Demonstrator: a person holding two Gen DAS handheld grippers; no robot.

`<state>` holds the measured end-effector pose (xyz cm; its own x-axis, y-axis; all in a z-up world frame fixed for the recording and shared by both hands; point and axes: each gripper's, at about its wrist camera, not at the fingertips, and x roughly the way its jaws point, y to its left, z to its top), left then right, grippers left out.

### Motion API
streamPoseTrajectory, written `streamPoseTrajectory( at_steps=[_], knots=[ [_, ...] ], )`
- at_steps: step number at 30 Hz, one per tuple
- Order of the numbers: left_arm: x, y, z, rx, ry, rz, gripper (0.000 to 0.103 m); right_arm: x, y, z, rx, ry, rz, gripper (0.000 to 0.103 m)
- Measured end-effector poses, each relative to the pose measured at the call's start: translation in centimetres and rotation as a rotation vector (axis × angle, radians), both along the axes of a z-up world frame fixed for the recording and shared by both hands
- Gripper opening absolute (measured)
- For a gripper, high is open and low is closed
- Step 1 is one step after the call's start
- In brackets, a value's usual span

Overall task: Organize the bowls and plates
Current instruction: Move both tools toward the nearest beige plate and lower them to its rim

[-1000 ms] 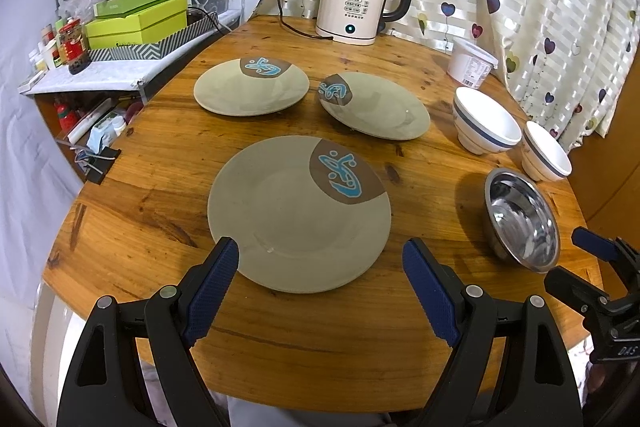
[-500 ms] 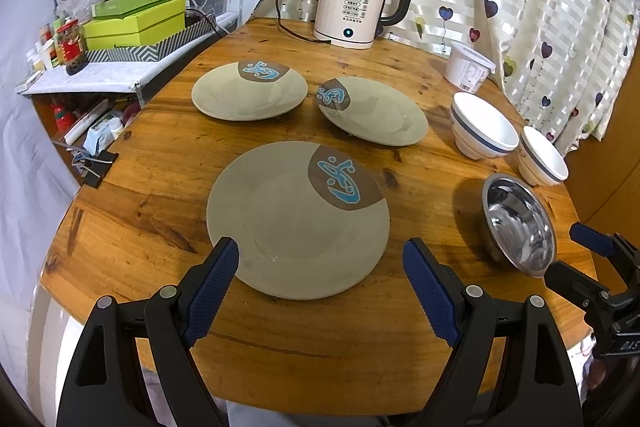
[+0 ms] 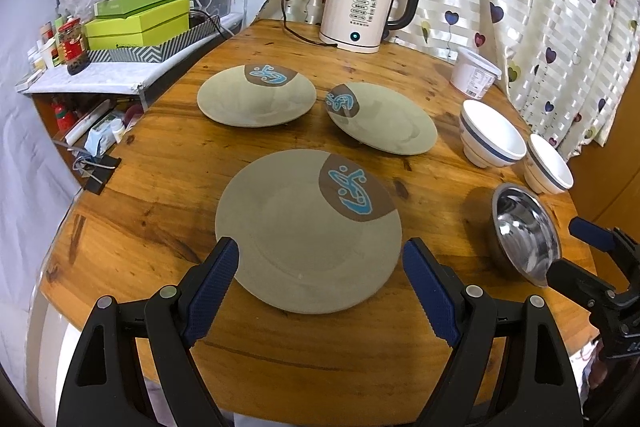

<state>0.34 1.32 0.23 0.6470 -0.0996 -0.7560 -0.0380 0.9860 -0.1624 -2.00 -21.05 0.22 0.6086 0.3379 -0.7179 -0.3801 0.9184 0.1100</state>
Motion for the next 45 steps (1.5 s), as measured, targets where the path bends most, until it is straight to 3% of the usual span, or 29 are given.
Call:
streamPoseTrajectory(
  at_steps=[26,38,41,45],
  knots=[
    [3.8,6.2,-0.6,0.036,-0.006,0.116,0.085,6.5,6.7,0.8,-0.025,-0.005,0.112,0.103],
    [6.4,8.7,-1.2,-0.001,0.013,0.129,0.083,10.0,9.9,1.8,-0.035,0.002,0.122,0.103],
    [7.1,9.6,-1.4,-0.055,0.021,0.121,0.083,11.2,10.4,1.9,-0.026,0.008,0.123,0.099],
    [8.1,10.5,-1.4,-0.064,0.021,0.129,0.083,13.0,10.9,2.0,-0.009,0.026,0.122,0.094]
  ],
)
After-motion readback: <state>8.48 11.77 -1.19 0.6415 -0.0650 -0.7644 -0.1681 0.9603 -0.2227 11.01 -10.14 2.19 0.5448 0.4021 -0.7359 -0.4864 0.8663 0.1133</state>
